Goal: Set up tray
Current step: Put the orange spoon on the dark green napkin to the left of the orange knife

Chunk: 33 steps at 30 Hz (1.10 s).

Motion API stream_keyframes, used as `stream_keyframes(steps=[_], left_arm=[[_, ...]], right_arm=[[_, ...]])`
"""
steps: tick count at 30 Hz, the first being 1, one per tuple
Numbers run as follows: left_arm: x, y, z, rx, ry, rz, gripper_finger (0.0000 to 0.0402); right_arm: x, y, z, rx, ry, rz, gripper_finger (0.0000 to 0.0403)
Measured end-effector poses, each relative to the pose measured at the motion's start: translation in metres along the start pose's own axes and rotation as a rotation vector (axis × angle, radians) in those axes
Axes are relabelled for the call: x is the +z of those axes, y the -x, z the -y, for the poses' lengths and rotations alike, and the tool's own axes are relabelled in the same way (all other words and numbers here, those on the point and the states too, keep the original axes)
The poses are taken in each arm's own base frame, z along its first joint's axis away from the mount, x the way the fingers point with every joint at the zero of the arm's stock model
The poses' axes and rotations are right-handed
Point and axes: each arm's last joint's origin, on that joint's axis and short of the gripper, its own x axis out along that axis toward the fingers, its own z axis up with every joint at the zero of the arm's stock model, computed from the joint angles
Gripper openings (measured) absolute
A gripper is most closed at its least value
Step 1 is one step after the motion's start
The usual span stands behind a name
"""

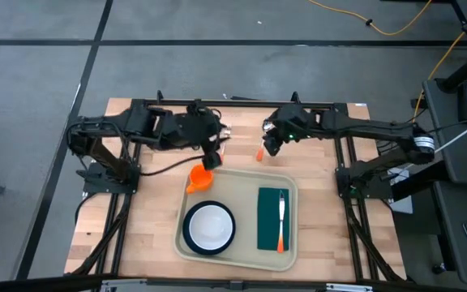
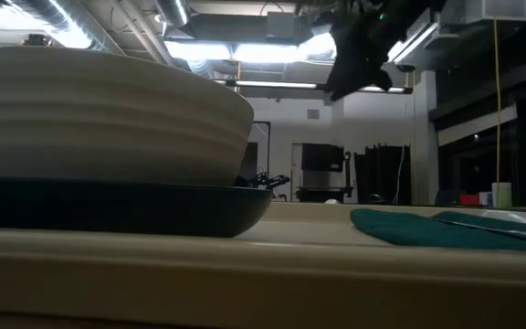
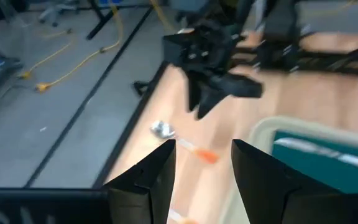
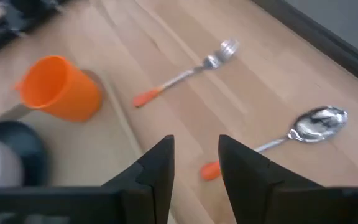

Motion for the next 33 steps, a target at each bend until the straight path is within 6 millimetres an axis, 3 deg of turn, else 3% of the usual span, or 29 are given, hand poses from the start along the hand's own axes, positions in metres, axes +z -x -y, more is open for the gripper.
stream_keyframes(steps=[7,12,20,28,33], left_arm=[[-0.006,-0.015,-0.029,0.102,0.013,-0.088,0.015],[-0.01,-0.032,-0.045,0.16,0.081,-0.118,0.015],[-0.011,-0.043,-0.07,0.213,0.168,-0.138,0.015],[-0.012,-0.047,-0.088,0.266,0.264,-0.14,0.015],[-0.012,-0.047,-0.088,0.269,0.293,-0.136,0.015]], right_arm=[[0.007,-0.025,0.035,-0.083,-0.09,-0.064,0.0129],[0.015,-0.039,0.081,-0.108,-0.124,-0.117,0.013],[0.034,-0.07,0.154,-0.079,-0.082,-0.245,0.0149],[0.059,-0.119,0.19,-0.082,0.045,-0.475,0.0223],[0.069,-0.136,0.202,-0.06,0.085,-0.516,0.0235]])
